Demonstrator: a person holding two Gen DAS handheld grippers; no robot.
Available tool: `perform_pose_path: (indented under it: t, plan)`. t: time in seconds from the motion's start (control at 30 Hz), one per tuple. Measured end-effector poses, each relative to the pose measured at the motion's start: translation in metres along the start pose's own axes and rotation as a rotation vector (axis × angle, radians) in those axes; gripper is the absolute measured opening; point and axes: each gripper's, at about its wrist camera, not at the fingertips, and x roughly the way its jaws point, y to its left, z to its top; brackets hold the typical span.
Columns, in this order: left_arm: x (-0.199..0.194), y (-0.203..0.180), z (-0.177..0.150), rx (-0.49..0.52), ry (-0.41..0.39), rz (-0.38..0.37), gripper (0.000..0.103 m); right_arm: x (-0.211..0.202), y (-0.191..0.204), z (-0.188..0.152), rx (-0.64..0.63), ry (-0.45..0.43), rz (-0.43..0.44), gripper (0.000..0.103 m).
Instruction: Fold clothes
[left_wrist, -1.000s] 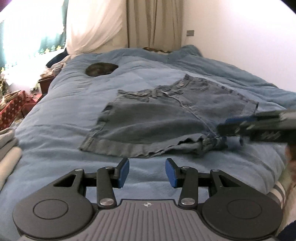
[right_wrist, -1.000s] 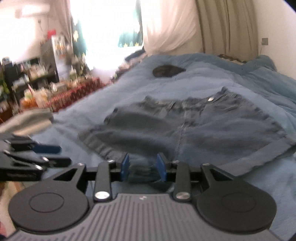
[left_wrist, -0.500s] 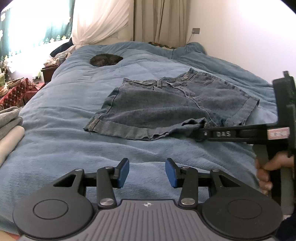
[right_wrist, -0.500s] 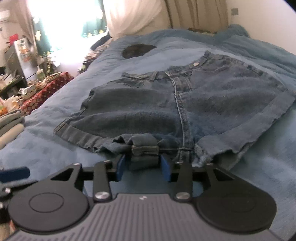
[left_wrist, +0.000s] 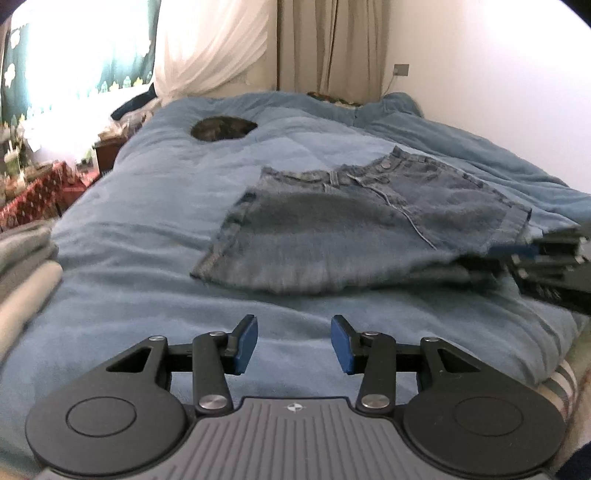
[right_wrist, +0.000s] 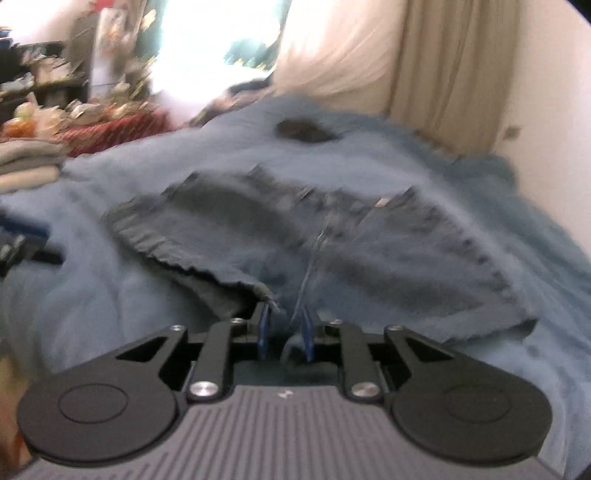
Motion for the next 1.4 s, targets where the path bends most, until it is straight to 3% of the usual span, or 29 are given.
perform_pose_path:
  t: [0.07, 0.17, 0.37, 0.53, 0.63, 0.67, 0.77, 0.9, 1.03, 1.13, 1.17, 1.23, 1.3, 1.4]
  plan:
    - [0.004, 0.004, 0.004, 0.025, -0.004, 0.02, 0.046, 0.003, -0.004, -0.004, 0.038, 0.029, 0.04, 0.021]
    - [0.013, 0.011, 0.011, 0.072, -0.008, 0.05, 0.047, 0.01, 0.0, -0.005, 0.048, 0.045, 0.035, 0.024]
    - [0.047, 0.034, 0.027, 0.179, 0.02, 0.101, 0.047, 0.016, 0.017, 0.005, 0.049, 0.005, 0.008, 0.023]
    - [0.095, 0.057, 0.029, 0.216, 0.117, 0.118, 0.047, 0.029, 0.023, 0.005, 0.041, 0.064, -0.015, 0.023]
    - [0.115, 0.07, 0.029, 0.197, 0.156, 0.079, 0.04, 0.032, 0.009, -0.001, 0.129, 0.079, -0.042, 0.019]
    - [0.119, 0.072, 0.029, 0.199, 0.159, 0.067, 0.033, 0.031, 0.004, -0.003, 0.149, 0.074, -0.053, 0.019]
    - [0.124, 0.072, 0.033, 0.239, 0.137, 0.052, 0.022, 0.029, -0.004, -0.005, 0.185, 0.065, -0.067, 0.019]
    - [0.12, 0.069, 0.04, 0.286, 0.039, 0.061, 0.022, 0.028, -0.005, -0.006, 0.193, 0.062, -0.064, 0.019]
    - [0.109, 0.073, 0.05, 0.189, -0.057, 0.001, 0.025, 0.028, -0.009, -0.007, 0.211, 0.068, -0.049, 0.02]
    - [0.116, 0.08, 0.055, 0.088, -0.036, -0.036, 0.028, 0.031, -0.01, -0.007, 0.225, 0.074, -0.045, 0.02]
    - [0.122, 0.08, 0.055, 0.073, -0.002, -0.037, 0.025, 0.03, -0.01, -0.007, 0.22, 0.076, -0.041, 0.02]
    - [0.133, 0.081, 0.055, 0.04, 0.066, -0.041, 0.005, 0.028, -0.009, -0.005, 0.201, 0.078, -0.032, 0.02]
    - [0.132, 0.084, 0.057, -0.017, 0.077, -0.06, 0.002, 0.026, -0.008, -0.003, 0.182, 0.08, -0.023, 0.004]
    - [0.104, 0.093, 0.069, -0.107, 0.017, -0.062, 0.002, 0.023, -0.006, -0.001, 0.155, 0.084, -0.01, 0.001]
